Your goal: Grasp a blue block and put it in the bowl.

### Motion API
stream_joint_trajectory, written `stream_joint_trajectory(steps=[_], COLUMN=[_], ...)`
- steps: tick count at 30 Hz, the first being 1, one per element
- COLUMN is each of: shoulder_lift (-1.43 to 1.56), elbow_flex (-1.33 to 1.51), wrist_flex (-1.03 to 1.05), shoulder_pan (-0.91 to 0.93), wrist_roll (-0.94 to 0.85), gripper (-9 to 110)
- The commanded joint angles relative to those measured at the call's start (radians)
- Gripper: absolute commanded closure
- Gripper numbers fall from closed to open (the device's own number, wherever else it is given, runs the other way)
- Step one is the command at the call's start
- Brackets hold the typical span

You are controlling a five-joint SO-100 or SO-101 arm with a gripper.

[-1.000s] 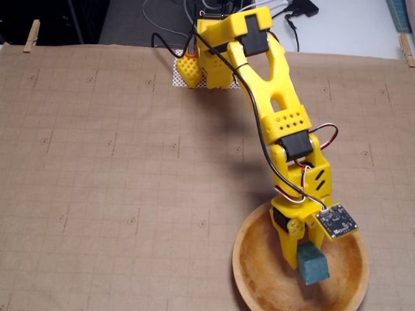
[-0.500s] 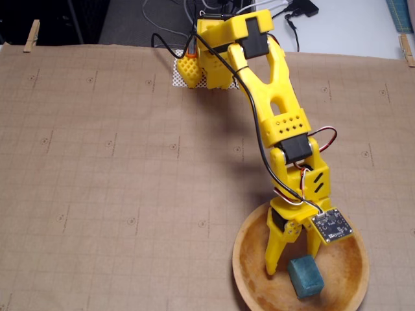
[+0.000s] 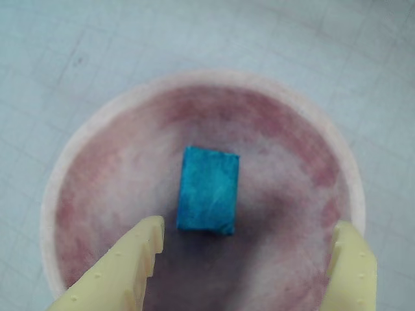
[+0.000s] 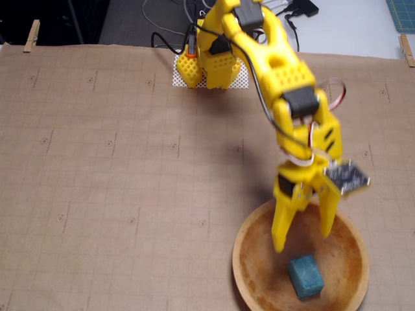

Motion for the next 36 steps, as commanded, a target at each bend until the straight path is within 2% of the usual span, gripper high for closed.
stream_joint_trajectory(steps=[1,11,15,30,36], shoulder_lift=[0.209,0.417,0.525,0.851,0.977], elbow_flex=[-0.023,-0.023,-0.023,-0.02,0.069], wrist_flex=[0.078,0.247,0.36,0.778,0.83], shoulder_pan=[-0.003,0.008,0.02,0.169,0.238], wrist_roll=[0.009,0.014,0.018,0.015,0.008], gripper=[71,60,61,85,93])
